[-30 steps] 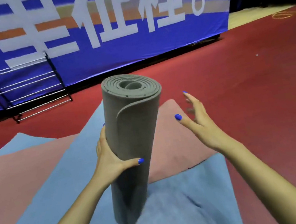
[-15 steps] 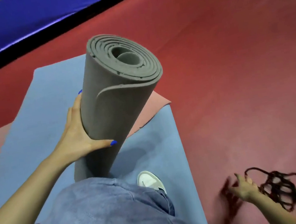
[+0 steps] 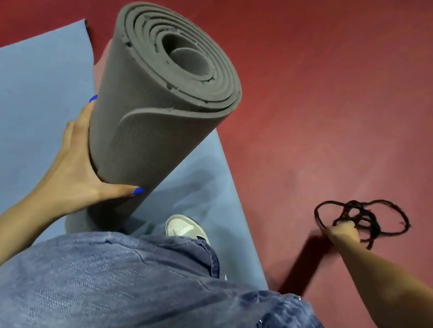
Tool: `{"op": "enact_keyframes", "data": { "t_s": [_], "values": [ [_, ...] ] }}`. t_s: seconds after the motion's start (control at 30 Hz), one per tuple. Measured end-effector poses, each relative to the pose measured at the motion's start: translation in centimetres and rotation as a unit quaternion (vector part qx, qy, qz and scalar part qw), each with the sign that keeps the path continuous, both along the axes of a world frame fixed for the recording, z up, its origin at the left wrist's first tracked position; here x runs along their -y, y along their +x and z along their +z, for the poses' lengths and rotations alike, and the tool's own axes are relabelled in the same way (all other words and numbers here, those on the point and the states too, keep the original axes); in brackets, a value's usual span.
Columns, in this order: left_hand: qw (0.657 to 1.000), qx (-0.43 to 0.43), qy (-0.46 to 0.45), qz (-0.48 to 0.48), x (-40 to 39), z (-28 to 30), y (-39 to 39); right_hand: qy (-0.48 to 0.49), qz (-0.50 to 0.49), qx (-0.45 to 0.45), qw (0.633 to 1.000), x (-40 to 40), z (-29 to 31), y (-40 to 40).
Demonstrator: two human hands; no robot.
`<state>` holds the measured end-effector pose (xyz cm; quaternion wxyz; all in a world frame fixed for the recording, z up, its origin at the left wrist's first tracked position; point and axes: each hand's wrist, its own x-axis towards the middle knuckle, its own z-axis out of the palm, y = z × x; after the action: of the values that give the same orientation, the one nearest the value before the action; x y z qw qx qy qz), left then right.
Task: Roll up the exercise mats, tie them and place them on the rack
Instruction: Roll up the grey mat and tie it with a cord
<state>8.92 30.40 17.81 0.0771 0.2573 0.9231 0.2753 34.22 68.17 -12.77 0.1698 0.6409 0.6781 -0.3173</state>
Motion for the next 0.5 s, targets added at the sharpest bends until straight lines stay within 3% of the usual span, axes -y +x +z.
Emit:
{"op": "enact_keyframes", "data": {
  "t_s": [0.17,0.3,0.4,0.5],
  "values": [
    [1.0,-0.003,0.009,-0.004,-0.2,0.4,0.3,-0.045,0.157,0.079,0.983,-0.2,0.1,-0.6],
    [1.0,-0.006,0.015,0.001,0.0,0.5,0.3,0.014,0.195,0.129,0.972,0.9,-0.3,0.0],
    [1.0,-0.003,0.018,0.005,0.2,0.4,0.1,0.085,0.173,0.018,0.981,1.4,2.5,-1.1],
    [1.0,0.001,0.021,0.002,0.0,0.3,-0.3,0.168,0.047,-0.158,0.972,0.1,7.3,-2.4]
  ]
}}
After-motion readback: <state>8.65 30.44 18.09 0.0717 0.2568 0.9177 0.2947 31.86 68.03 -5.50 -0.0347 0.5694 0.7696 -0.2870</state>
